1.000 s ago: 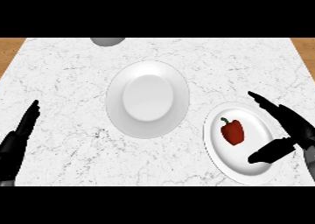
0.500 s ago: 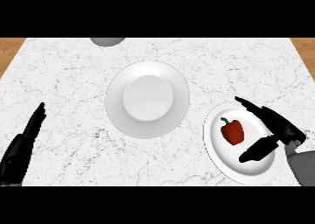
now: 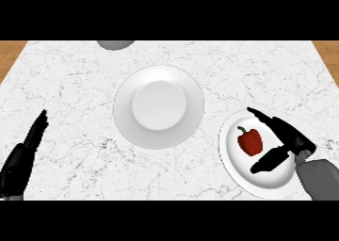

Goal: Pick the bell pepper from the plate and place it in the plate

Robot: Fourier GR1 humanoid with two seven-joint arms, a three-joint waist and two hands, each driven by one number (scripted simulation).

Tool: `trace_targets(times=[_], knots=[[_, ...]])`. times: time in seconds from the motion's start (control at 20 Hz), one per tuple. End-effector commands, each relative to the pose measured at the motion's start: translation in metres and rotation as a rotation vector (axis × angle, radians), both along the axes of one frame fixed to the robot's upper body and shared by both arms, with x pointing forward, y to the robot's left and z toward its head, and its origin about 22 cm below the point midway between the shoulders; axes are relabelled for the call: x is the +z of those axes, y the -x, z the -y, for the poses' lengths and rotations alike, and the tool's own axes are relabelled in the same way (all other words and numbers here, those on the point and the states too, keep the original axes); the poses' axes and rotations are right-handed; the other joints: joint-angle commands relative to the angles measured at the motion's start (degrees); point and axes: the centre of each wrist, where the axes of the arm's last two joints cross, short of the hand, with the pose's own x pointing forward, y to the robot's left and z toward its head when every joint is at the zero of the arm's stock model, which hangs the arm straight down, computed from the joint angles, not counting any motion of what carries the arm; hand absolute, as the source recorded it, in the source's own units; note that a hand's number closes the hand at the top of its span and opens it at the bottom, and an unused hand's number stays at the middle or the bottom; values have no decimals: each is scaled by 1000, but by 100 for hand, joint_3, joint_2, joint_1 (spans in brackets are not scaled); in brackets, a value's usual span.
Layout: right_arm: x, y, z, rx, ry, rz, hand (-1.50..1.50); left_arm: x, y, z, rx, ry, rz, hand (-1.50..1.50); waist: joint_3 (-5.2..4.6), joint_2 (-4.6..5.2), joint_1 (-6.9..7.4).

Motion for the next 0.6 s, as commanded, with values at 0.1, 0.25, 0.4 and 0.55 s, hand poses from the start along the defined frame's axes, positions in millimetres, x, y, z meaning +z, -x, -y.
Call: trace_targets(times=[0.1, 0.25, 0.4, 0.55], knots=[[-10, -4, -6, 1, -48, 13, 150, 3, 5, 8, 7, 2, -2, 0, 1, -2, -1], [-11, 4, -12, 32, -69, 69, 150, -5, -12, 5, 2, -11, 8, 0, 0, -1, -22], [-32, -1, -2, 13, -49, 74, 150, 8, -3, -7, -10, 18, 3, 0, 1, 1, 1], [-36, -2, -6, 20, -33, 77, 150, 8, -7, 8, 6, 1, -7, 0, 1, 0, -4]])
